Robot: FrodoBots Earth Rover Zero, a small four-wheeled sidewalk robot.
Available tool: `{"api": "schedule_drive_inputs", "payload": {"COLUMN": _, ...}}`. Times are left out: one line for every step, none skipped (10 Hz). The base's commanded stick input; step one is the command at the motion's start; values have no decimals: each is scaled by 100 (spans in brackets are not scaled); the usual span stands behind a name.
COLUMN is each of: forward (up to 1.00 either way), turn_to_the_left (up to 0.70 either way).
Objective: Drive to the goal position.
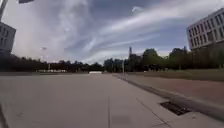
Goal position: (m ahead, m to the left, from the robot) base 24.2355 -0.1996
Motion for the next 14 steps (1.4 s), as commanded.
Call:
{"api": "schedule_drive_inputs", "payload": {"forward": 100, "turn_to_the_left": 0}}
{"api": "schedule_drive_inputs", "payload": {"forward": 100, "turn_to_the_left": 0}}
{"api": "schedule_drive_inputs", "payload": {"forward": 100, "turn_to_the_left": 0}}
{"api": "schedule_drive_inputs", "payload": {"forward": 100, "turn_to_the_left": 0}}
{"api": "schedule_drive_inputs", "payload": {"forward": 100, "turn_to_the_left": 15}}
{"api": "schedule_drive_inputs", "payload": {"forward": 100, "turn_to_the_left": 21}}
{"api": "schedule_drive_inputs", "payload": {"forward": 100, "turn_to_the_left": 0}}
{"api": "schedule_drive_inputs", "payload": {"forward": 100, "turn_to_the_left": 0}}
{"api": "schedule_drive_inputs", "payload": {"forward": 100, "turn_to_the_left": 0}}
{"api": "schedule_drive_inputs", "payload": {"forward": 100, "turn_to_the_left": 0}}
{"api": "schedule_drive_inputs", "payload": {"forward": 100, "turn_to_the_left": 0}}
{"api": "schedule_drive_inputs", "payload": {"forward": 100, "turn_to_the_left": 0}}
{"api": "schedule_drive_inputs", "payload": {"forward": 100, "turn_to_the_left": 0}}
{"api": "schedule_drive_inputs", "payload": {"forward": 100, "turn_to_the_left": 0}}
